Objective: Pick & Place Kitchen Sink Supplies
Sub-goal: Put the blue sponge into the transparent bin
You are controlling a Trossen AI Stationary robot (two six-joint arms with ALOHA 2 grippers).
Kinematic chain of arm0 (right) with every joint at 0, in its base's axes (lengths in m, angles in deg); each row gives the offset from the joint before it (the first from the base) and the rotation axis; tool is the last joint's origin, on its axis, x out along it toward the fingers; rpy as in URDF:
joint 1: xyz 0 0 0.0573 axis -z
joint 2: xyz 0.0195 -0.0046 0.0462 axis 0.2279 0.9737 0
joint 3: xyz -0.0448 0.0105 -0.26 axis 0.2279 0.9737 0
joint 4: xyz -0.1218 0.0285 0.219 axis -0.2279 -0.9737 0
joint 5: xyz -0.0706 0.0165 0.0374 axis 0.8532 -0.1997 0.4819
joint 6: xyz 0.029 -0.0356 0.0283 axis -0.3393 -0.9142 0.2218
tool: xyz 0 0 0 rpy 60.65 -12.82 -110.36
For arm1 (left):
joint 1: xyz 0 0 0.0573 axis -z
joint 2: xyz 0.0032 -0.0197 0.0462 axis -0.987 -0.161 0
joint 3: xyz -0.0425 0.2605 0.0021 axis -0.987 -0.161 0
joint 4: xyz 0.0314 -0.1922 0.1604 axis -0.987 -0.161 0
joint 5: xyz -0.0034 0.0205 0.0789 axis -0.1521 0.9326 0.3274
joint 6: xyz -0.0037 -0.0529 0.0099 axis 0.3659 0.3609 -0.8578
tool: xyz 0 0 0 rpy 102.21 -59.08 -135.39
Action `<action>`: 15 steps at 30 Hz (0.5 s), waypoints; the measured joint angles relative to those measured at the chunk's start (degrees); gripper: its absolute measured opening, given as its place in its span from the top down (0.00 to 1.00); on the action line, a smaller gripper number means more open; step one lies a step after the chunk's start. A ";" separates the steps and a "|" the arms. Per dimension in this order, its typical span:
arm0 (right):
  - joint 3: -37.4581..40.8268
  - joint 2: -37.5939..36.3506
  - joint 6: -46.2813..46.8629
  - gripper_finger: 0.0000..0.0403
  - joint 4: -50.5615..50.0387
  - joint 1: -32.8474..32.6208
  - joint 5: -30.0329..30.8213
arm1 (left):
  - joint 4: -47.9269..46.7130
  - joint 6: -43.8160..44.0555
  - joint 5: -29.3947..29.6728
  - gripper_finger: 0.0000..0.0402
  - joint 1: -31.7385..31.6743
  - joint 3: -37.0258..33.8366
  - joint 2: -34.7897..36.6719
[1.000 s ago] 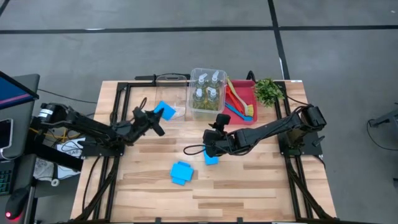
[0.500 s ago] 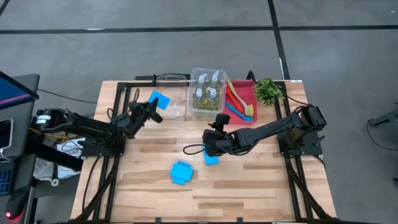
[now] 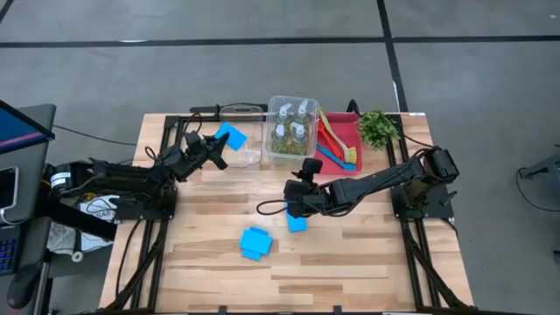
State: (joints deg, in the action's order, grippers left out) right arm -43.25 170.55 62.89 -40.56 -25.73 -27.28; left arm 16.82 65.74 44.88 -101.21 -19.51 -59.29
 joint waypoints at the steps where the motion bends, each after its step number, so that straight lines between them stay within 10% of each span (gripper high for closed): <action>1: 0.00 0.00 0.00 0.64 -0.02 0.10 0.00 | -0.02 0.02 -0.41 0.89 -0.36 0.00 0.00; 15: 0.00 0.00 -0.02 0.65 0.20 0.74 -0.02 | -1.40 0.04 -0.52 0.76 -2.14 0.02 0.02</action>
State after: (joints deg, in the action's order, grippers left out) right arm -43.25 170.55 62.87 -40.36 -24.99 -27.31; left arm 15.42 65.78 44.35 -103.34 -19.49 -59.27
